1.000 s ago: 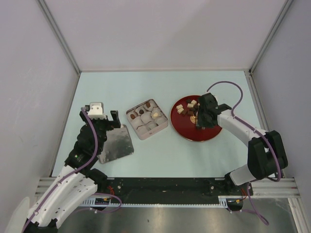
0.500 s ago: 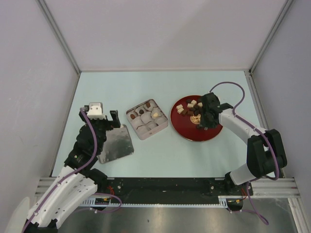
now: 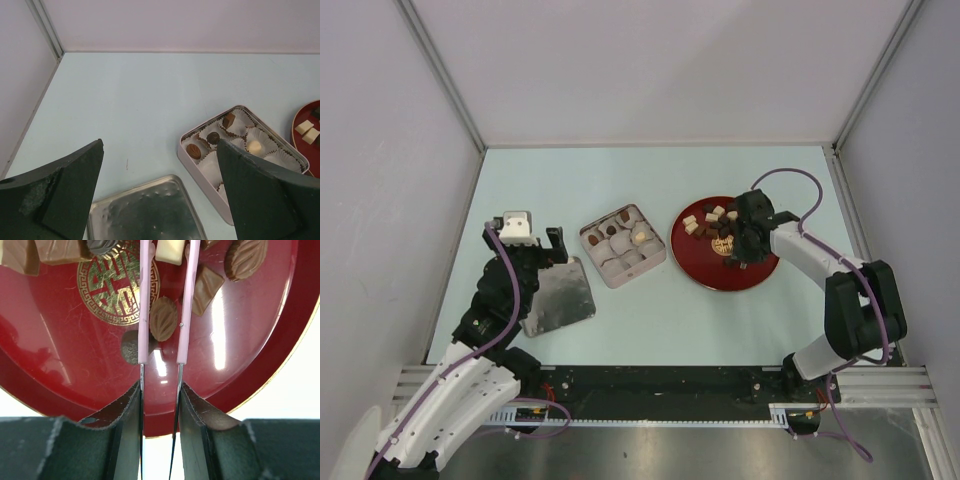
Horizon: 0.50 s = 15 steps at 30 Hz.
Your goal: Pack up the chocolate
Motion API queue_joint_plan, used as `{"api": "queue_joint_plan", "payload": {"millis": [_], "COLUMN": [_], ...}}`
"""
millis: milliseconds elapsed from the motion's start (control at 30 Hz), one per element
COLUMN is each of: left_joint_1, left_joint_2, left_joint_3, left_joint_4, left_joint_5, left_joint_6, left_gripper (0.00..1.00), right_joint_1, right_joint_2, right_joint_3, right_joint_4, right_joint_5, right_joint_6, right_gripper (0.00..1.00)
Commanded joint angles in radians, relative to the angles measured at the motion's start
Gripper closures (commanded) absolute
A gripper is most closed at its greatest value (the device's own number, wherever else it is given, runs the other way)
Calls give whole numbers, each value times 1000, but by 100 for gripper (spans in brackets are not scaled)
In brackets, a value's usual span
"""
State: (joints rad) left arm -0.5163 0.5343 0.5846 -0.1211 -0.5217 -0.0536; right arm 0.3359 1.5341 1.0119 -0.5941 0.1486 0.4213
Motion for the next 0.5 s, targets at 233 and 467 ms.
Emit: {"api": "queue_joint_plan", "payload": {"millis": [233, 467], "left_joint_1": [6, 6], "left_joint_2": [-2, 6], "left_joint_3": [-3, -2], "left_joint_4": [37, 38], "left_joint_5": [-6, -9], "left_joint_6": [-2, -2], "left_gripper": [0, 0], "right_joint_1": [-11, -12], "right_joint_2": [-31, -110], "right_joint_3": [2, 4], "right_joint_4": [14, 7], "right_joint_5": [22, 28], "right_joint_6": [-36, -70], "right_gripper": [83, 92]}}
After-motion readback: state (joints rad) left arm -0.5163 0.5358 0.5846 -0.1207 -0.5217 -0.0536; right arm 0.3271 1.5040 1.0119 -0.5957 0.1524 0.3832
